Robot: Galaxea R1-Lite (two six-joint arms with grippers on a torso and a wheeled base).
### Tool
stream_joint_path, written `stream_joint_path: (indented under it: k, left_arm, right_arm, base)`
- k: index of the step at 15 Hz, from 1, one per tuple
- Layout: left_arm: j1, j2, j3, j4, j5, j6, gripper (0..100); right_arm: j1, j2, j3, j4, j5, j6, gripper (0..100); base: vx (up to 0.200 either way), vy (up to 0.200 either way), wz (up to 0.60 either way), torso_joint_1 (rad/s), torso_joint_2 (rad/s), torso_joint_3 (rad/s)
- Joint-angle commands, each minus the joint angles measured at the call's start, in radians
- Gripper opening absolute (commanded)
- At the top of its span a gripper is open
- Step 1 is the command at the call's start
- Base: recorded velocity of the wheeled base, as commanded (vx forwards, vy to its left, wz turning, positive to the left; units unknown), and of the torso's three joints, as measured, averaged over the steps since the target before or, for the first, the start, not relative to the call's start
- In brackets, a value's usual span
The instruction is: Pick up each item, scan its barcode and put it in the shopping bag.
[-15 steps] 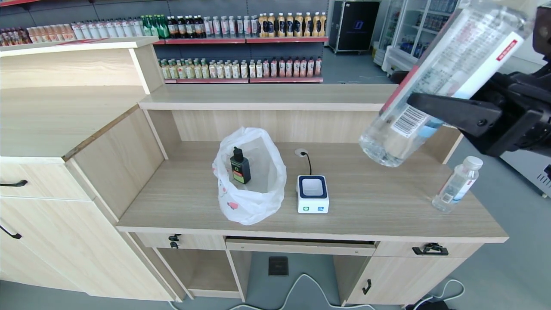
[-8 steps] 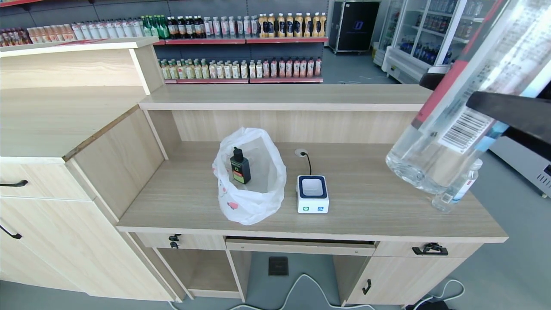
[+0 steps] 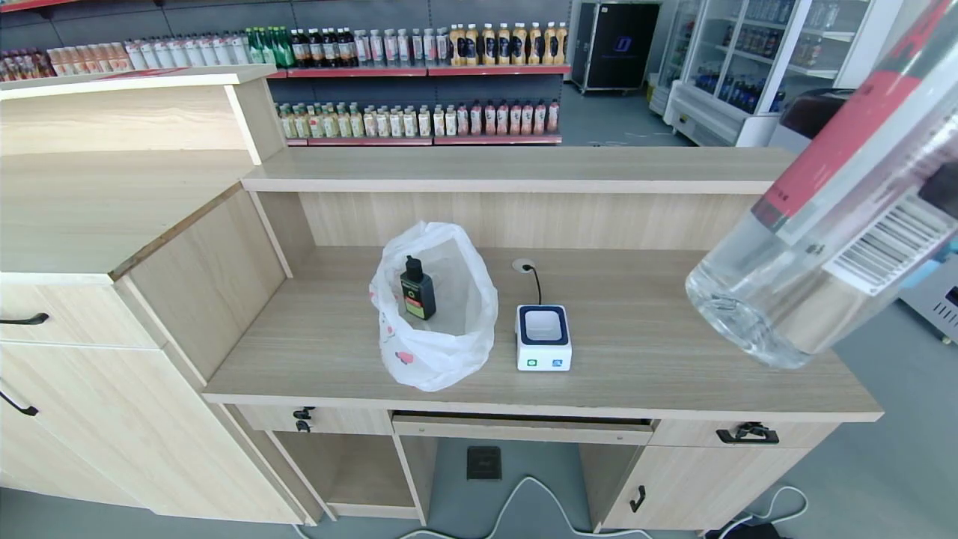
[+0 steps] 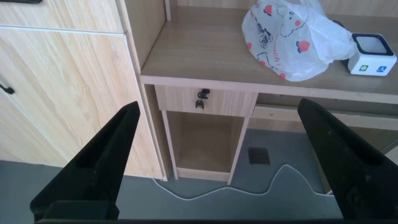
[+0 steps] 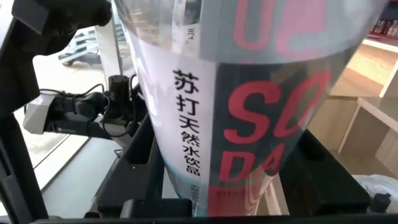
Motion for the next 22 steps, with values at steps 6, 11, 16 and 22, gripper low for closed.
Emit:
stream_joint_path:
  k: [6,11,16,22]
  left_arm:
    - [0.0,0.0,0.0,0.0,0.0,0.0,100]
    - [0.0,0.0,0.0,0.0,0.0,0.0,100]
    - [0.0,0.0,0.0,0.0,0.0,0.0,100]
    - [0.0,0.0,0.0,0.0,0.002,0.0,100]
  right_arm:
    - [0.068,0.009,-0.167,0.362,-0.102,-0.051,0]
    - [0.116,0.064,-0.276,0.623,-0.146,-0.286,0]
    - [0.167,0.08,-0.407,0.871,-0.148,-0.302,0]
    - [0.173,0.078,-0.416,0.986,-0.15,-0.365,0]
  base:
    - [0.0,0.0,0.0,0.0,0.0,0.0]
    - [0.0,0.0,0.0,0.0,0.0,0.0]
    - [0.0,0.0,0.0,0.0,0.0,0.0]
    - [0.0,0.0,0.0,0.0,0.0,0.0]
